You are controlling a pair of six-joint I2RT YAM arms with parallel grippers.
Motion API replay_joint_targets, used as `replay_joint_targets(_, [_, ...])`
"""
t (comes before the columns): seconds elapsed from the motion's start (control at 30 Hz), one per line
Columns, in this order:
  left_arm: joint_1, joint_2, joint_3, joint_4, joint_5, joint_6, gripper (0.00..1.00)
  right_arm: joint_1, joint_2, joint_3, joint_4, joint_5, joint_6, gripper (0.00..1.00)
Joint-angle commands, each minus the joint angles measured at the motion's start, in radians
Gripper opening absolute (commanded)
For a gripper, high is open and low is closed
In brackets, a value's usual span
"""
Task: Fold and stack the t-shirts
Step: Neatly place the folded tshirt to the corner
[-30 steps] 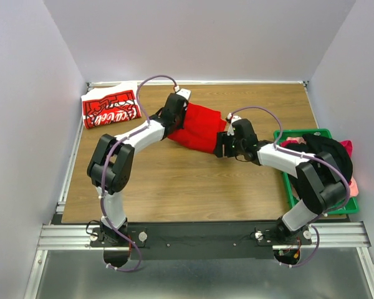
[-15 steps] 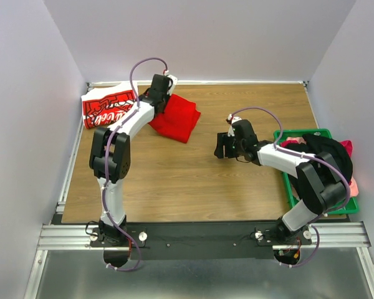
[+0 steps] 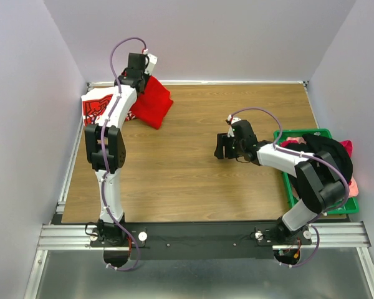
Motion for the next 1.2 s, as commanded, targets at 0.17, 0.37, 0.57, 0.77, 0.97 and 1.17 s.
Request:
replay_joint_targets(0.17, [0.081, 0.054, 0.201, -0.074, 0.065, 0.047, 0.00, 0.004, 0.025, -0.005, -0.014, 0.017, -0.002, 0.72])
replay_joint_targets(0.37, [0.113, 0.051, 0.262, -0.082, 0.097, 0.041, 0.00, 0.004, 0.039, -0.004, -0.012, 0.006, -0.001, 0.72])
replay_joint_targets(0.57, [0.148, 0.031, 0.262, -0.068, 0.120, 0.027, 0.00, 0.004, 0.017, -0.008, -0.012, -0.004, -0.001, 0.72])
replay_joint_targets(0.77, [0.164, 0.030, 0.252, -0.063, 0.129, 0.023, 0.00, 0.004, 0.006, -0.013, -0.014, -0.015, -0.001, 0.72])
replay_joint_targets(0.97, [0.211, 0.039, 0.198, -0.039, 0.137, 0.004, 0.00, 0.004, -0.003, -0.019, -0.014, -0.026, -0.002, 0.72])
replay_joint_targets(1.17, [0.263, 0.072, 0.160, -0.026, 0.134, -0.040, 0.00, 0.005, -0.018, -0.025, -0.014, -0.030, -0.007, 0.72])
